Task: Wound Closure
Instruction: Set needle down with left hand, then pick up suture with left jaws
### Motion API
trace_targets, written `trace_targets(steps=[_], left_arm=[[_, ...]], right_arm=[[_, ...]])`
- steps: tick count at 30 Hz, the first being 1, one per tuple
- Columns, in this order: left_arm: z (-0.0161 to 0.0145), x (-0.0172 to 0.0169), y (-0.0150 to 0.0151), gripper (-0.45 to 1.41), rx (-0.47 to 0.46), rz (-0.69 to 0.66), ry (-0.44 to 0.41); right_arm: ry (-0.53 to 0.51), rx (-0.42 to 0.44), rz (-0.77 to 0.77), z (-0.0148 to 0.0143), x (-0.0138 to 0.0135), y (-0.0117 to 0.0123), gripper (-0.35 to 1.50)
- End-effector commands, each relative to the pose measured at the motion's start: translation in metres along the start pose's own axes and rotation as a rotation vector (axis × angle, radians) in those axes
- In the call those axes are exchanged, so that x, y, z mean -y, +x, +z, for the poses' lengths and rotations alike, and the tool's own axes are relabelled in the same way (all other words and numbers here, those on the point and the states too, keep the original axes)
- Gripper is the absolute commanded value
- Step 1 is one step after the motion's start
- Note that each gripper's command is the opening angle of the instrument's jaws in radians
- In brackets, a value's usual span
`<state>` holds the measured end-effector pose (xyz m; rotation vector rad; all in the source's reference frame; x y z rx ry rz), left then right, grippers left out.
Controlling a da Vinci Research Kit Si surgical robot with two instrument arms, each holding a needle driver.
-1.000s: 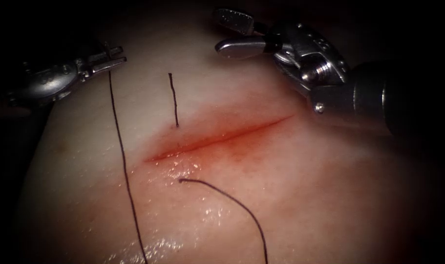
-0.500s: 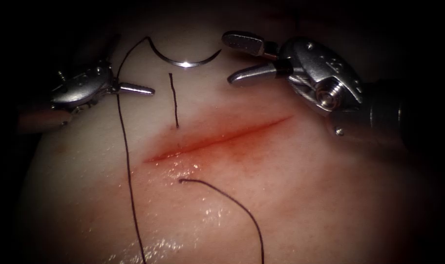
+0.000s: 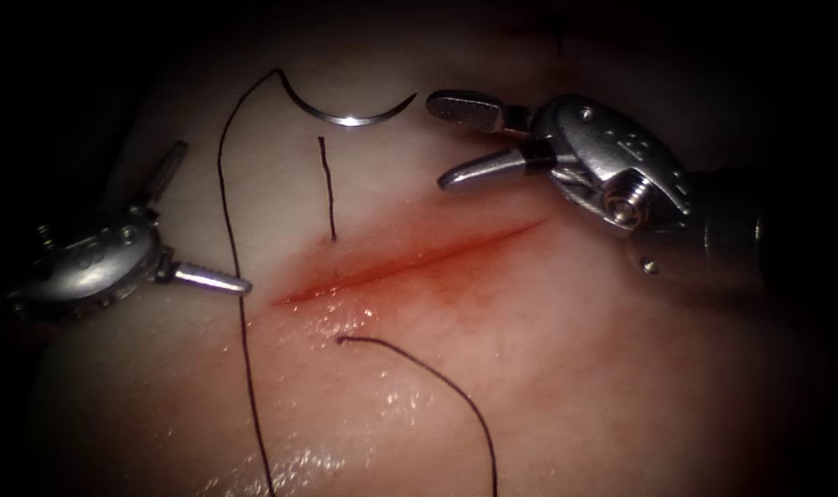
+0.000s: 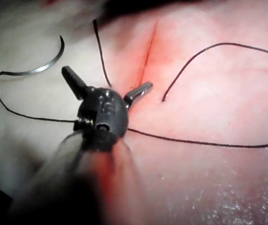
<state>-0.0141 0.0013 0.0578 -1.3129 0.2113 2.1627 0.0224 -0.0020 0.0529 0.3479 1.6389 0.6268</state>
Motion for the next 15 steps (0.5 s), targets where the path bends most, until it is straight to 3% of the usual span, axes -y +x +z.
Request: trace_targets(steps=[1,4,12,15], left_arm=[[0.0006,-0.0012,0.0003,0.72,-0.021,0.038,-0.021],[0.0004,-0.0051,0.0017,0.28,-0.105,0.233,-0.108],[0.0039,-0.0138,0.0027,0.3,-0.145,0.671,-0.222],[0.0047,-0.0146,0.0025,0.3,-0.164,0.712,-0.246]], right_arm=[[0.002,-0.002,-0.001,0.0006,-0.0004,-0.0003,1.19],[0.002,-0.001,0.0,0.0005,-0.0006,-0.0003,1.19],[0.001,-0.001,-0.001,0.0004,-0.0008,-0.0004,1.19],[0.002,-0.001,-0.002,0.0004,-0.0008,-0.0004,1.19]])
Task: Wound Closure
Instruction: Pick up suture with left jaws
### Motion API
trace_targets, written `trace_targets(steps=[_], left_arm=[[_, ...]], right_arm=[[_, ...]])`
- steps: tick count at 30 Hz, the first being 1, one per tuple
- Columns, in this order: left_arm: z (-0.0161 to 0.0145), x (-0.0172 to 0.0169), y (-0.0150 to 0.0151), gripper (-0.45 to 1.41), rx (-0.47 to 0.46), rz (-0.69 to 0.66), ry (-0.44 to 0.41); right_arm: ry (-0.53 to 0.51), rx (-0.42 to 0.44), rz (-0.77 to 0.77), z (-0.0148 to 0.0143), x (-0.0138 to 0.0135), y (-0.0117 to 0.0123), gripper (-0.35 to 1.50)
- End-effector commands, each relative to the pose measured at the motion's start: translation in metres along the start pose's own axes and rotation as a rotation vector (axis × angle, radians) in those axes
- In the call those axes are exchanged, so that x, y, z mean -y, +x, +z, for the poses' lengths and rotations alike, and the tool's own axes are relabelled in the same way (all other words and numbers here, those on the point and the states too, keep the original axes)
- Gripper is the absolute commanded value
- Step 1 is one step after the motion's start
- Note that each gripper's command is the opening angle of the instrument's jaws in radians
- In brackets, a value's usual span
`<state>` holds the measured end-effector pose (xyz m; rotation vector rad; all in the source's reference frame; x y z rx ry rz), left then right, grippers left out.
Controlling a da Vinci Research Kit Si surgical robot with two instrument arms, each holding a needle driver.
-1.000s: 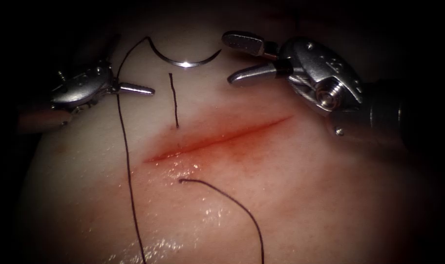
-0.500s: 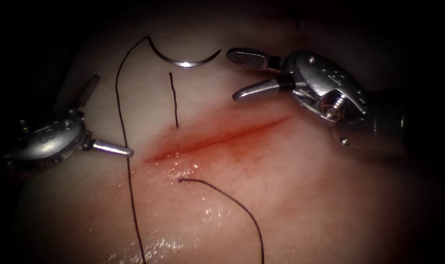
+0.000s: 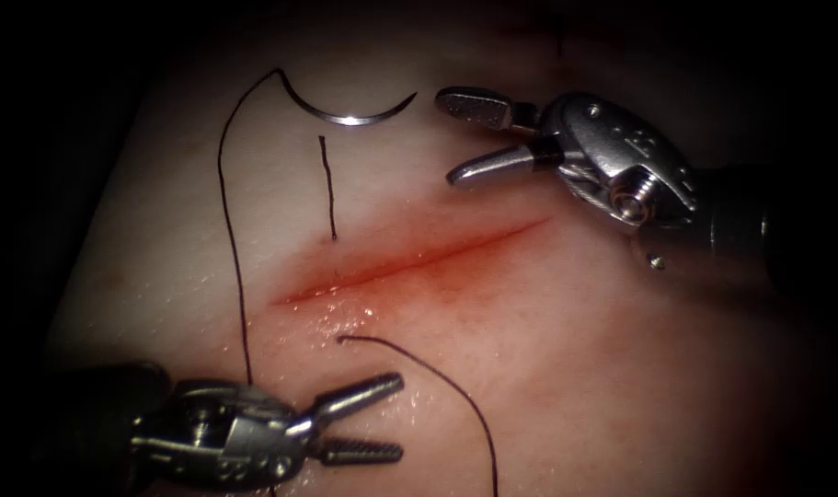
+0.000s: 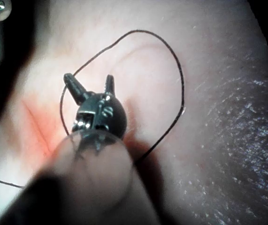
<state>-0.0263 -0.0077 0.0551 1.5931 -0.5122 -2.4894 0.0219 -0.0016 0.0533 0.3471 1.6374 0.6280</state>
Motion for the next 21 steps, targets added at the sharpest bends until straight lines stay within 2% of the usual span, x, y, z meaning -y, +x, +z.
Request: trace_targets(steps=[1,8,10,21], left_arm=[[0.0015,-0.0006,-0.0003,0.3,-0.024,0.035,-0.016],[0.0032,-0.0019,-0.0002,0.34,-0.087,0.081,-0.047],[0.0035,-0.0022,0.0001,0.42,-0.101,0.097,-0.048],[0.0057,-0.0039,0.0022,0.35,-0.134,0.222,-0.056]], right_arm=[[0.005,-0.002,-0.002,0.0007,-0.0002,-0.0005,1.19],[0.01,-0.001,-0.004,0.0003,-0.0001,-0.0006,1.18],[0.01,-0.001,-0.005,0.0002,-0.0002,-0.0007,1.18],[0.012,0.001,-0.022,-0.0002,-0.0005,-0.0017,1.14]])
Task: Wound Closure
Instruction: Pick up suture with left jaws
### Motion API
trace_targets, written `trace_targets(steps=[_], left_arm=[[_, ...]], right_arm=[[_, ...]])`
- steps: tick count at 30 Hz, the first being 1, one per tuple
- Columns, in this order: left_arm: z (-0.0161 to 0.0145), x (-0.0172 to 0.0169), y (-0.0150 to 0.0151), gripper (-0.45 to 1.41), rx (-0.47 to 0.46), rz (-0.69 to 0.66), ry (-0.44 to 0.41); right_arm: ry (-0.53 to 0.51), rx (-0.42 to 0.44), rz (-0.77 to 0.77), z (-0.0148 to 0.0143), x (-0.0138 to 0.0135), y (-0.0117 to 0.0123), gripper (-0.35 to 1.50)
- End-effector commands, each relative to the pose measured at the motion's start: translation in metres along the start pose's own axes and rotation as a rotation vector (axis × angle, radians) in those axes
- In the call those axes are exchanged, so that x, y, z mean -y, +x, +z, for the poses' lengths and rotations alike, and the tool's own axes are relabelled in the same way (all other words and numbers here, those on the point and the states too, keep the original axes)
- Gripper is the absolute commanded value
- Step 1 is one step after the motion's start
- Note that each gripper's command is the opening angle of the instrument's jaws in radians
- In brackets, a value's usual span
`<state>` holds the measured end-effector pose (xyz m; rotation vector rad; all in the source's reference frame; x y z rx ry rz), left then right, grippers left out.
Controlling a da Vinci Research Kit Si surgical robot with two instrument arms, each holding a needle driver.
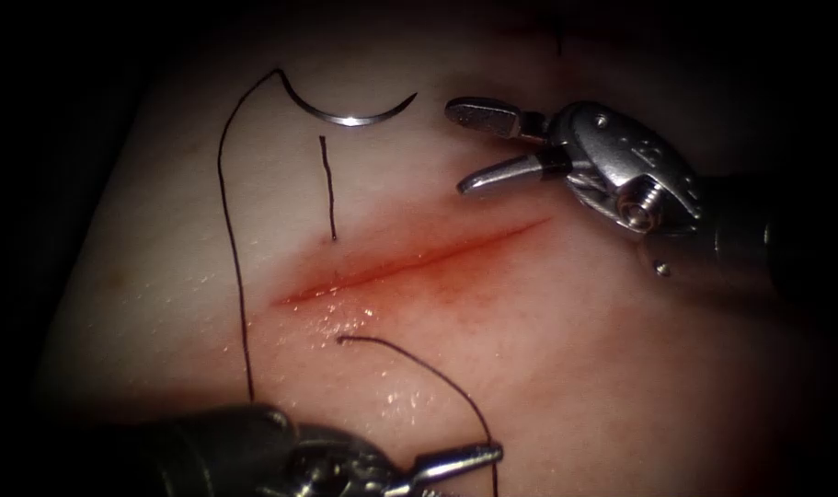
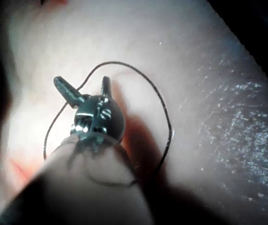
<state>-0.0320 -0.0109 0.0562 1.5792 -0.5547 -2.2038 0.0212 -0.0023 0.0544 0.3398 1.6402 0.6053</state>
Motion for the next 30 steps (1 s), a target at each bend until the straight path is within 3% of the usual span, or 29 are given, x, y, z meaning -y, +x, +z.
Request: trace_targets(steps=[1,6,8,9,10,11,16,20,21,22,25,30], left_arm=[[0.0015,-0.0005,-0.0002,0.34,0.002,0.023,-0.01],[0.0025,-0.0012,-0.0002,0.32,0.003,0.038,-0.024],[0.0027,-0.0018,0.0,0.18,0.003,0.044,-0.035],[0.0028,-0.0023,0.0003,-0.27,0.0,0.05,-0.052],[0.0028,-0.0023,0.0003,-0.27,0.0,0.05,-0.052],[0.0028,-0.0026,0.0005,-0.45,0.005,0.052,-0.075],[0.0015,-0.0025,0.0015,-0.45,0.045,0.074,-0.162],[-0.001,-0.0002,0.0014,-0.45,0.079,0.054,-0.119],[-0.0014,0.0003,0.0013,-0.45,0.081,0.049,-0.109],[-0.0027,0.0019,0.0011,-0.45,0.08,0.031,-0.092],[-0.0036,0.0033,0.0007,-0.45,0.091,0.039,-0.087],[-0.0042,0.0051,0.0002,-0.45,0.096,0.03,-0.081]], right_arm=[[0.003,-0.001,-0.001,0.0007,-0.0001,-0.0008,1.14],[0.003,-0.001,0.004,0.0007,0.0,-0.0009,1.13],[0.003,-0.001,0.004,0.0007,0.0,-0.0009,1.13],[0.003,-0.001,0.01,0.0007,0.0,-0.0009,1.11],[0.003,-0.001,0.01,0.0007,0.0,-0.0009,1.11],[0.003,-0.001,0.01,0.0007,0.0,-0.0009,1.09],[0.025,0.002,0.008,0.0006,0.0002,-0.001,1.09],[0.098,0.089,-0.05,0.0004,0.0015,-0.0013,1.04],[0.12,0.115,-0.096,0.0004,0.0022,-0.0014,1.09],[0.18,0.211,-0.228,0.0007,0.0044,-0.0016,1.13],[0.235,0.281,-0.331,0.0009,0.0065,-0.0016,1.13],[0.312,0.277,-0.441,0.0013,0.0089,-0.0011,1.13]])
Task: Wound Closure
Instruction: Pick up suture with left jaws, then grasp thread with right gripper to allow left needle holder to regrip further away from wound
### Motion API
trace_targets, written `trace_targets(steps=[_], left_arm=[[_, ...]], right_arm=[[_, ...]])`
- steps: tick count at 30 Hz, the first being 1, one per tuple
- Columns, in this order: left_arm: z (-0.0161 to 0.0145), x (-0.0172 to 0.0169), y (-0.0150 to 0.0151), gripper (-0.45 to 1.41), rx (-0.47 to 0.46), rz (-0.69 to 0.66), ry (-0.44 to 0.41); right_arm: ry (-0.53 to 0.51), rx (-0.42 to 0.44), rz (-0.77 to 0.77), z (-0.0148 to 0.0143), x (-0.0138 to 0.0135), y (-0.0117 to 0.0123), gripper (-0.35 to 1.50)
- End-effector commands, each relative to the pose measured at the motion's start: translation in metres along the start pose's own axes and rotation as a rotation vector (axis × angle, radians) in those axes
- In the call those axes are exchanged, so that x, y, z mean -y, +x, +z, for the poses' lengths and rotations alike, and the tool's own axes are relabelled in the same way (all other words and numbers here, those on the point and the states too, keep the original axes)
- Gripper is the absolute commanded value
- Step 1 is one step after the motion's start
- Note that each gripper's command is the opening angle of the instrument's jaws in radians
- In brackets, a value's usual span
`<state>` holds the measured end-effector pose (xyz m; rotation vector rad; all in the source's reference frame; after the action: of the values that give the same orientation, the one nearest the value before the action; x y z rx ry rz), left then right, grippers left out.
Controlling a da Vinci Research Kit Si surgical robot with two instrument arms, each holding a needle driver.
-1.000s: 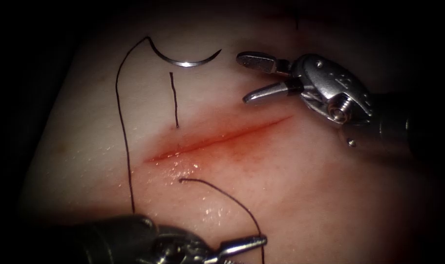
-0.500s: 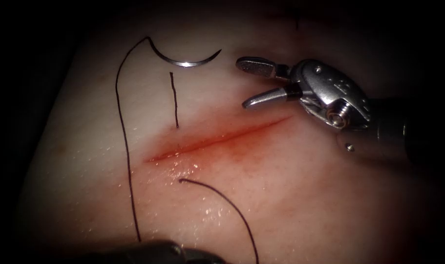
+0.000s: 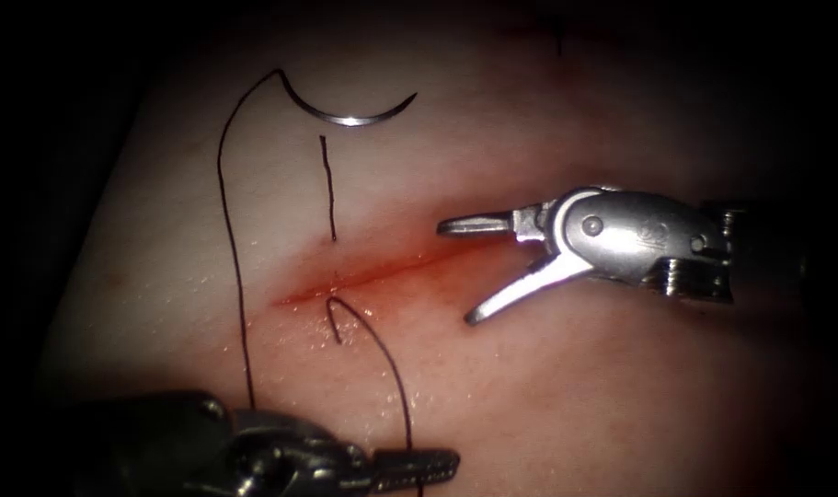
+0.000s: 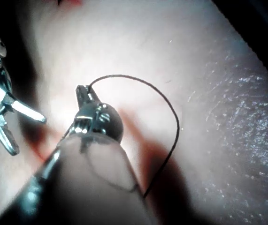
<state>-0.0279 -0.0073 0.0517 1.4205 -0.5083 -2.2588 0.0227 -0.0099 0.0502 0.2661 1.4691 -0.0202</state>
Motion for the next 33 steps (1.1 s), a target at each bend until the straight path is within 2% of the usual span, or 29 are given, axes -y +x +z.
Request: trace_targets(steps=[1,10,16,28,33], left_arm=[[0.0007,0.0002,-0.0003,-0.45,-0.001,-0.004,-0.002],[-0.0004,0.0019,-0.0001,-0.45,-0.009,-0.017,0.0],[-0.0019,0.0022,-0.0005,-0.45,0.0,-0.021,0.001],[-0.0026,0.0022,-0.0007,-0.45,0.008,-0.025,0.003],[-0.0027,0.0022,-0.0008,-0.45,0.008,-0.025,0.002]], right_arm=[[0.012,0.001,-0.041,0.0012,0.0001,0.0004,1.11],[0.024,0.001,-0.29,0.0039,0.0006,0.0021,1.06],[0.006,-0.056,-0.424,0.0063,0.0015,0.0022,1.08],[-0.077,-0.134,-0.471,0.0077,0.0019,0.0038,1.14],[-0.074,-0.159,-0.471,0.008,0.0018,0.0042,1.13]])
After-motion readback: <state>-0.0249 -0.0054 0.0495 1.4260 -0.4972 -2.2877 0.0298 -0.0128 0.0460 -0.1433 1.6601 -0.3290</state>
